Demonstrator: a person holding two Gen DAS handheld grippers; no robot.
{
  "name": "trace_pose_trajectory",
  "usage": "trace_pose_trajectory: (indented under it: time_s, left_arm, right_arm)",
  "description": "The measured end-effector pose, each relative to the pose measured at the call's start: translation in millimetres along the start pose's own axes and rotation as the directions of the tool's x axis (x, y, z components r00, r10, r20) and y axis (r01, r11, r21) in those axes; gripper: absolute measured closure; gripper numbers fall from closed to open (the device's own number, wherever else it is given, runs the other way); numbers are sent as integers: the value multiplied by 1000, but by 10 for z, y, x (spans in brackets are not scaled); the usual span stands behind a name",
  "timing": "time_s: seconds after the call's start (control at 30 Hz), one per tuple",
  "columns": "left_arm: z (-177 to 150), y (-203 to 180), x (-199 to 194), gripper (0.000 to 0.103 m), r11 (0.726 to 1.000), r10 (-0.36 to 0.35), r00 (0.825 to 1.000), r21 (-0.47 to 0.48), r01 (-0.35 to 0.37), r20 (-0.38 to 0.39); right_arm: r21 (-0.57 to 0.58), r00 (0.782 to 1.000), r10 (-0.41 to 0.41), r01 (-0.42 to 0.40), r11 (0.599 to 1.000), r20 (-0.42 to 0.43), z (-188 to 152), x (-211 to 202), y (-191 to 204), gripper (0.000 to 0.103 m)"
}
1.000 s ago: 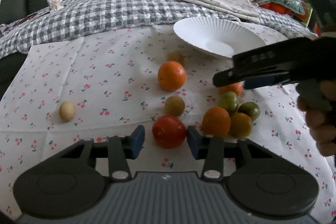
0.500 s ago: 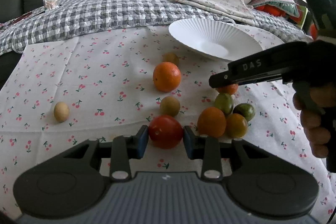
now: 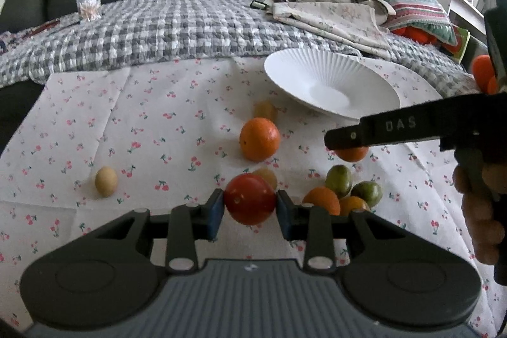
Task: Organize fruits
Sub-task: 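Carry both fruits over the white bowl and open both tools to drop them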
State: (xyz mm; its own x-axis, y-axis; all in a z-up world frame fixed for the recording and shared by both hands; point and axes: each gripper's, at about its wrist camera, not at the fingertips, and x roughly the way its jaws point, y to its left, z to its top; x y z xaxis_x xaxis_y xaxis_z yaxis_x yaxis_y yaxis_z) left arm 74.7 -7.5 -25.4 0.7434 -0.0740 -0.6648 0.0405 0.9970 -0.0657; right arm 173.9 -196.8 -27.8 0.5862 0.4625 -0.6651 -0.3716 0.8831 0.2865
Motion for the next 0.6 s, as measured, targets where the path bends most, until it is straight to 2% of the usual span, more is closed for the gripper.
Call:
trace_pose_trajectory:
  time_s: [0.17,0.37,0.6]
  left_arm:
    - [77,-51,-28,70,1000,-6,1000,-7,6,11]
    - [226,-173,-34,70,1000,-17,999,-17,18,36]
    - [456,-394,42,69,999,-33,997,-17,34,72]
  right_arm:
    - [-6,1000,18,-18,1000,10,26,-93,27,71]
    - [2,997,45,-45,999,64,120,-302,45,71]
    - [33,992,37,-42,999,121,291,-512,-137,71]
